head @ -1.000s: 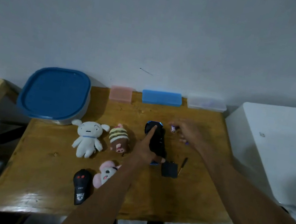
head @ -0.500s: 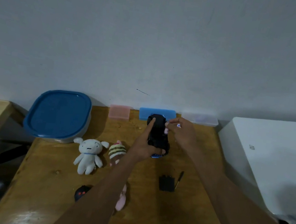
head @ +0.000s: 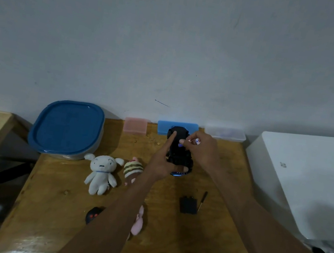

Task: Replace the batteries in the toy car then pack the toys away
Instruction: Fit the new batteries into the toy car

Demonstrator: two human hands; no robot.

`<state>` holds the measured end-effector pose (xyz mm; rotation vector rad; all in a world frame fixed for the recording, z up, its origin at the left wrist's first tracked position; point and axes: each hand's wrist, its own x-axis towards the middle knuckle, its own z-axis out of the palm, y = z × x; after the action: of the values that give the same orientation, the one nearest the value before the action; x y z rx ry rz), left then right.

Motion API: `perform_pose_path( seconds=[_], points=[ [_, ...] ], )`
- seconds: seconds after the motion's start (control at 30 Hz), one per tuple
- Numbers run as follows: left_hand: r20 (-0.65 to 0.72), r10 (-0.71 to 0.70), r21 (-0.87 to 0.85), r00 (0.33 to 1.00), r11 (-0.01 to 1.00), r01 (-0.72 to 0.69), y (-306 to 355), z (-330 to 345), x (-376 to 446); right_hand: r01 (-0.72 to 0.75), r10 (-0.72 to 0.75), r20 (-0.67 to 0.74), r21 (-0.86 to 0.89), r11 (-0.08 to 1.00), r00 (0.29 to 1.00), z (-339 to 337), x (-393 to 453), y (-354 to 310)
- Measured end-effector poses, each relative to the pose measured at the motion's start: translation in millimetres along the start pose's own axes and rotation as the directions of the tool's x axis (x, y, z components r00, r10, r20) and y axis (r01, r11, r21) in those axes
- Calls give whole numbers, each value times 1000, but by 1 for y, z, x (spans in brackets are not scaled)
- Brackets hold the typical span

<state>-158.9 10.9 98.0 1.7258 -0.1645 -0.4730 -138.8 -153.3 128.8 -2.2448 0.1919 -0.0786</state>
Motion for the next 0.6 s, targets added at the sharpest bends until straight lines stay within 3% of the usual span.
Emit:
perform_pose_path(
  seconds=[0.23,0.4,0.6],
  points=[
    [-6,1,19,1000,1000,-1,-2,-5,2,-5,2,-16,-165,986,1000,8,-4,-6],
    [-51,29,-5,998,1000,-29,-4,-3,5,-90,74,-189,-76,993,979,16,-12,-16],
    [-36,90,13,995,996,-89,-6,-4,7,-75,76,-251,15,997,965,25,-20,-14]
  ],
)
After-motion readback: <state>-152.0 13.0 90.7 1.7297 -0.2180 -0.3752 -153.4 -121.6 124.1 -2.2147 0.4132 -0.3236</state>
